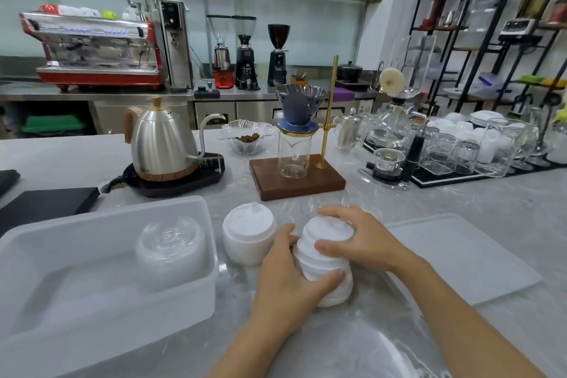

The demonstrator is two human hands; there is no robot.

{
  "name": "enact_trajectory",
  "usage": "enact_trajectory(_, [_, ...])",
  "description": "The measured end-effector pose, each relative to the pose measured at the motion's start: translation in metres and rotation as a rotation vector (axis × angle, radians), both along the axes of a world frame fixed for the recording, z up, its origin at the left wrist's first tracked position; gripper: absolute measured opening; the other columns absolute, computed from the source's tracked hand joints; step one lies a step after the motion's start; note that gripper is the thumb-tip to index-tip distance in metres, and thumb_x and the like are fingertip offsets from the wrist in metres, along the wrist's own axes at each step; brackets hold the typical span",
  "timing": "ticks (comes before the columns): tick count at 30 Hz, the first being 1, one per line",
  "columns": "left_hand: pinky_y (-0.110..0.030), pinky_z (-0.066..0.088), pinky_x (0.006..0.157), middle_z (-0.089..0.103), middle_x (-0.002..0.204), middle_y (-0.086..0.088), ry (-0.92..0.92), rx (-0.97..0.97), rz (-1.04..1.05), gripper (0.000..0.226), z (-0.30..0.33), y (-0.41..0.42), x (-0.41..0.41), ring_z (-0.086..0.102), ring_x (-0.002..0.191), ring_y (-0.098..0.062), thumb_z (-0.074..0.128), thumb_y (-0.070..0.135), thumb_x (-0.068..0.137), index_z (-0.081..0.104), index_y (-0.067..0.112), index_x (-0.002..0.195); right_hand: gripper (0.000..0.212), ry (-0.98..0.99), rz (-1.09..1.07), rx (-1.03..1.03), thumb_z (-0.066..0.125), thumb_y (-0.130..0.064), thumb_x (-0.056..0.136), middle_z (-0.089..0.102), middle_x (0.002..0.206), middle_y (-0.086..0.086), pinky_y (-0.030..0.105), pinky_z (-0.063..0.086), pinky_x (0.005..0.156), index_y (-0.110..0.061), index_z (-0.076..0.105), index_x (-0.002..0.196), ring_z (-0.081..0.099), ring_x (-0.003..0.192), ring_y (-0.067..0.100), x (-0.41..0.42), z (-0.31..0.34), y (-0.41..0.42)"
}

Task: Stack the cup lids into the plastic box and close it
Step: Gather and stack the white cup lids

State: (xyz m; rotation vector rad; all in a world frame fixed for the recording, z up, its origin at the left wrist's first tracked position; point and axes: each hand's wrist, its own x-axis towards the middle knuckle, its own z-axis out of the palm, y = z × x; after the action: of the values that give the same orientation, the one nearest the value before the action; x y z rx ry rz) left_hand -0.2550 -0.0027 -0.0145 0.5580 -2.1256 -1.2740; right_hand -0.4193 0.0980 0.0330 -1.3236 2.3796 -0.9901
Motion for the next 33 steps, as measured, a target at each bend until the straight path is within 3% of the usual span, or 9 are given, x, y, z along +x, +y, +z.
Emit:
enact_trajectory(3, [-0.001,0.041,0.084,0.056,0.12,0.03,0.043,0.036,0.009,0.111,-0.001,0.001,0.003,0.052,0.113,0.017,0.082,0.067,0.048,0.037,0.037,0.145,0.066,-0.08,-0.046,-0.189,0.071,-0.063,0.062,0.064,0.122,-0.022,0.026,0.049,0.096,-0.038,0.064,0.122,0.058,0.118,0.005,0.003,0.003,-0.002])
enact_trajectory(5, [0.002,0.039,0.087,0.058,0.119,0.03,0.08,0.058,0.001,0.1,-0.001,0.002,0.003,0.051,0.115,0.019,0.087,0.061,0.048,0.039,0.044,0.133,0.063,-0.154,-0.07,-0.354,0.065,-0.062,0.068,0.07,0.118,-0.013,0.019,0.051,0.084,-0.029,0.067,0.122,0.065,0.109,0.006,0.002,0.008,0.0])
enact_trajectory(9, [-0.026,0.052,0.1,0.058,0.122,0.025,0.13,0.103,-0.016,0.09,0.0,-0.001,0.005,0.057,0.119,0.004,0.094,0.046,0.05,0.046,0.04,0.126,0.052,-0.583,-0.069,-0.699,0.061,-0.053,0.082,0.073,0.113,0.012,0.042,0.049,0.09,-0.015,0.071,0.116,0.068,0.1,0.026,0.001,0.015,0.006])
enact_trajectory(11, [-0.031,0.052,0.1,0.061,0.122,0.02,0.161,0.099,-0.014,0.089,0.003,0.0,0.006,0.06,0.118,-0.001,0.094,0.045,0.05,0.047,0.037,0.125,0.051,-0.798,-0.035,-0.783,0.055,-0.052,0.087,0.072,0.116,0.016,0.044,0.053,0.093,-0.014,0.072,0.116,0.068,0.104,0.029,0.005,0.018,0.008])
enact_trajectory(17, [-0.01,0.045,0.093,0.062,0.117,0.021,0.284,0.039,0.025,0.083,0.01,0.001,0.008,0.061,0.116,-0.003,0.093,0.042,0.051,0.049,0.038,0.121,0.05,-0.909,-0.161,-0.775,0.033,-0.046,0.102,0.067,0.129,0.015,0.052,0.042,0.106,-0.016,0.067,0.125,0.058,0.126,0.034,0.014,0.019,0.008])
enact_trajectory(23, [-0.035,0.048,0.106,0.056,0.128,0.007,0.382,-0.149,0.056,0.082,0.018,0.002,0.013,0.056,0.125,-0.018,0.09,0.043,0.058,0.054,0.021,0.129,0.054,-0.914,-0.065,-0.777,0.045,-0.048,0.089,0.068,0.127,0.015,0.045,0.046,0.101,-0.012,0.067,0.122,0.058,0.124,0.034,0.025,0.02,0.007])
enact_trajectory(26, [-0.024,0.042,0.109,0.057,0.132,0.004,0.403,-0.217,0.07,0.084,0.02,0.004,0.012,0.053,0.13,-0.013,0.089,0.044,0.059,0.057,0.017,0.132,0.062,-0.885,-0.01,-0.775,0.048,-0.046,0.09,0.056,0.14,0.024,0.049,0.038,0.111,-0.003,0.057,0.135,0.051,0.133,0.038,0.031,0.019,0.006])
enact_trajectory(29, [-0.018,0.041,0.107,0.058,0.133,0.01,0.404,-0.22,0.071,0.088,0.02,0.006,0.012,0.053,0.13,-0.011,0.091,0.043,0.058,0.055,0.02,0.135,0.056,-0.886,0.116,-0.751,0.056,-0.046,0.087,0.064,0.131,0.017,0.039,0.049,0.101,-0.01,0.063,0.129,0.06,0.123,0.029,0.038,0.017,0.006])
enact_trajectory(33, [-0.035,0.049,0.107,0.059,0.136,0.012,0.411,-0.141,0.076,0.091,0.02,0.01,0.012,0.058,0.129,-0.018,0.094,0.043,0.057,0.05,0.03,0.136,0.044,-0.91,0.212,-0.723,0.054,-0.038,0.092,0.067,0.119,0.012,0.032,0.054,0.092,-0.012,0.064,0.127,0.064,0.111,0.024,0.048,0.016,0.004])
